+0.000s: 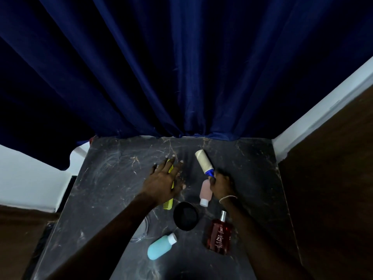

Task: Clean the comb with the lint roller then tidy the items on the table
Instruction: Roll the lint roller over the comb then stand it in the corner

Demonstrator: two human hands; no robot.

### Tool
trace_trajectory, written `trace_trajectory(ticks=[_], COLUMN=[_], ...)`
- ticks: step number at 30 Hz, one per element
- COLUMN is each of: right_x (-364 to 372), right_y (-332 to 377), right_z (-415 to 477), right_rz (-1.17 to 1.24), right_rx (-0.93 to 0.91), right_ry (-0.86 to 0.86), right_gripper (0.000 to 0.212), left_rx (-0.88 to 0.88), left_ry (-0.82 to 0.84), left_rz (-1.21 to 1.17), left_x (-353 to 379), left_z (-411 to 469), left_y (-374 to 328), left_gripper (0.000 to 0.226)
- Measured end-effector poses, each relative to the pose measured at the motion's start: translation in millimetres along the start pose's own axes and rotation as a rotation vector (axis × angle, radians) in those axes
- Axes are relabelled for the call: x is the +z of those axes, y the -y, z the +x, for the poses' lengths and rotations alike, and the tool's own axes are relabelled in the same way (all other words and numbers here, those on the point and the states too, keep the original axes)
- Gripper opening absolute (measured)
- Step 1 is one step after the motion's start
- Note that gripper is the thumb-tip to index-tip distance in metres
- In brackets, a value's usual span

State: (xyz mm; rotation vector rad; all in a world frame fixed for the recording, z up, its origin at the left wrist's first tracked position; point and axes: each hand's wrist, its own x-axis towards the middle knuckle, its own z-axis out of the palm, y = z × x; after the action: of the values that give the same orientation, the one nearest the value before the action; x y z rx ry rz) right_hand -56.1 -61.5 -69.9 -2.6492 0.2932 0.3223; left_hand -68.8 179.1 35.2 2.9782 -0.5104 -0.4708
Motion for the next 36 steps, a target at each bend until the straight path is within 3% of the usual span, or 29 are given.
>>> trace_trajectory(ticks=[5, 10, 14, 21, 25, 28, 30, 33, 36], right_x=[-15, -54, -93, -136, -134, -128, -122, -120, -120], right_y=[6, 20, 17, 9, 7, 7, 2, -2, -1], right_z=[0, -25, -43, -59, -61, -60, -59, -58, -56], right_rz=[0.218, 0.93, 1.122, 1.324, 1.46, 1.321, 1.132, 0.991, 0.876], right_rx=[0.126, 0.24, 0.172, 0.172, 0.217, 0.148, 0.038, -0.144, -0.19], right_ry=[0.049, 0.265, 0.464, 0.652, 0.453, 0.206, 0.101, 0.078, 0.063], right_gripper=[0.021, 0.015, 0.017, 0.04, 0.033, 0.014, 0.025, 0.048, 0.061], left_rx=[0.019, 0.061, 0.082, 0.217, 0.185, 0.181, 0.17, 0.157, 0.165], left_ry=[0.038, 0.024, -0.03, -0.146, -0.092, -0.068, -0.038, -0.005, -0.014], left_rz=[0.031, -0.005, -0.04, -0.236, -0.488, -0.645, -0.676, -0.698, -0.699], left_x=[2, -3, -10, -15, -12, -8, -4, -2, -5], left_z=[4, 17, 40, 61, 57, 54, 54, 56, 61], left_y=[-5, -23, -36, -58, -74, -84, -89, -96, -106], left_gripper=[0.085, 0.095, 0.106, 0.061, 0.052, 0.05, 0.051, 0.054, 0.058])
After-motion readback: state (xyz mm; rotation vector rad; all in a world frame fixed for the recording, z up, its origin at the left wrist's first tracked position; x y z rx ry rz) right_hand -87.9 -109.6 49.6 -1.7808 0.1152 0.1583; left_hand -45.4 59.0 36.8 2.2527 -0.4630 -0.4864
